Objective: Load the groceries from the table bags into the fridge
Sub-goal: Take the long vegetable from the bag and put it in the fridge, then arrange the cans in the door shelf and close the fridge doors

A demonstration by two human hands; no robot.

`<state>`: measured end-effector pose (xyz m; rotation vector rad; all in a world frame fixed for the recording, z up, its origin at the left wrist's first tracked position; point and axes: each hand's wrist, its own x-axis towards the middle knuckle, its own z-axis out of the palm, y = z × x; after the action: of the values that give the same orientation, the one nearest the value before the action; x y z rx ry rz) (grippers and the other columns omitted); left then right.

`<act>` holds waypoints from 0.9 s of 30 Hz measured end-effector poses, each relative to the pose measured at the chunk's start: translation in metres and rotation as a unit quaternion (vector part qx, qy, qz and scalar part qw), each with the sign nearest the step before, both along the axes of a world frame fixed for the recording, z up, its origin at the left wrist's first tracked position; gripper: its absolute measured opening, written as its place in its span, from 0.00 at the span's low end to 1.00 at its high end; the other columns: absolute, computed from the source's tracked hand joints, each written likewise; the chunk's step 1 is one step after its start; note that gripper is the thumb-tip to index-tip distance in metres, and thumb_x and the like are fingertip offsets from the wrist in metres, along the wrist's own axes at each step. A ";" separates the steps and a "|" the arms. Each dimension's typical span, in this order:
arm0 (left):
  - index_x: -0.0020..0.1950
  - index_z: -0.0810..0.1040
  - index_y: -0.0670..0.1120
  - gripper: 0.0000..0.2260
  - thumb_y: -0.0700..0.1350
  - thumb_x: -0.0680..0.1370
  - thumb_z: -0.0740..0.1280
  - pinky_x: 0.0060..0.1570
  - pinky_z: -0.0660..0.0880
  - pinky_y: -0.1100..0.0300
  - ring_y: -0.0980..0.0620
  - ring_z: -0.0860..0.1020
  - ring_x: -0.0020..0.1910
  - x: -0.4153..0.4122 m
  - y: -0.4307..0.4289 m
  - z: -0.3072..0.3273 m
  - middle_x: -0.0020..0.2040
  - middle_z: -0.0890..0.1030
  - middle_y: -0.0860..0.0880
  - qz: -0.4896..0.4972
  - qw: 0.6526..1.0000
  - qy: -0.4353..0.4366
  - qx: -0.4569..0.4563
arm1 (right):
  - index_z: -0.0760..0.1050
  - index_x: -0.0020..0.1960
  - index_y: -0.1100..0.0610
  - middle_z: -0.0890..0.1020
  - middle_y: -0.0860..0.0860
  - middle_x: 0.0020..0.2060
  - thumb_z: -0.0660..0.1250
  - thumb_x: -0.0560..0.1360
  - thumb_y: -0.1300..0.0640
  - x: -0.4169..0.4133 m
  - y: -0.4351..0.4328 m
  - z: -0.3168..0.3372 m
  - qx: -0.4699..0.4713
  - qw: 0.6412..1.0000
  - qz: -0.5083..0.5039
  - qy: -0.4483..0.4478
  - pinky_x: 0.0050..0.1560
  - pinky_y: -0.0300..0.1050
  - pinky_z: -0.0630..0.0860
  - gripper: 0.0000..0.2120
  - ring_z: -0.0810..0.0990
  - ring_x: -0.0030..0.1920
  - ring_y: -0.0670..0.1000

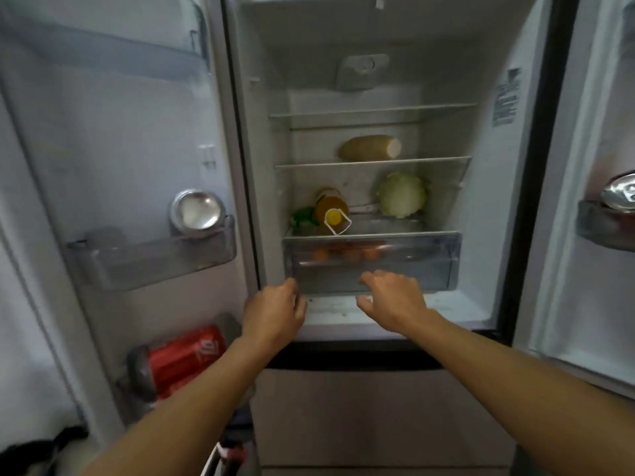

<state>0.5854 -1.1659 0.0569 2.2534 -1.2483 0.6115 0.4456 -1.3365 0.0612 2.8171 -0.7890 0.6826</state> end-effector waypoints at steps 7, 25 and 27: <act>0.49 0.76 0.49 0.09 0.52 0.77 0.61 0.38 0.73 0.53 0.42 0.80 0.43 -0.017 0.139 -0.009 0.44 0.82 0.47 0.073 0.997 -0.020 -0.005 | 0.72 0.67 0.50 0.79 0.52 0.59 0.59 0.78 0.45 0.026 0.121 -0.036 0.051 0.992 0.116 -0.004 0.51 0.49 0.74 0.19 0.78 0.56 0.55; 0.68 0.68 0.44 0.19 0.54 0.81 0.57 0.47 0.72 0.49 0.43 0.73 0.59 0.089 0.304 0.013 0.63 0.72 0.44 0.130 0.989 0.014 -0.066 | 0.74 0.41 0.53 0.76 0.49 0.35 0.58 0.70 0.41 0.091 0.292 -0.079 -0.005 0.983 0.168 -0.070 0.38 0.44 0.74 0.16 0.75 0.36 0.52; 0.69 0.65 0.43 0.21 0.54 0.81 0.56 0.50 0.72 0.47 0.42 0.71 0.60 0.096 0.297 0.017 0.64 0.71 0.43 0.117 0.989 0.032 -0.081 | 0.73 0.40 0.54 0.77 0.50 0.35 0.57 0.71 0.41 0.082 0.287 -0.078 0.002 0.987 0.146 -0.068 0.39 0.46 0.75 0.17 0.76 0.37 0.52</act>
<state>0.6810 -0.8692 0.0742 2.2790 -0.8755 0.6940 0.5272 -1.0498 -0.0166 2.9454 -0.3967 0.9225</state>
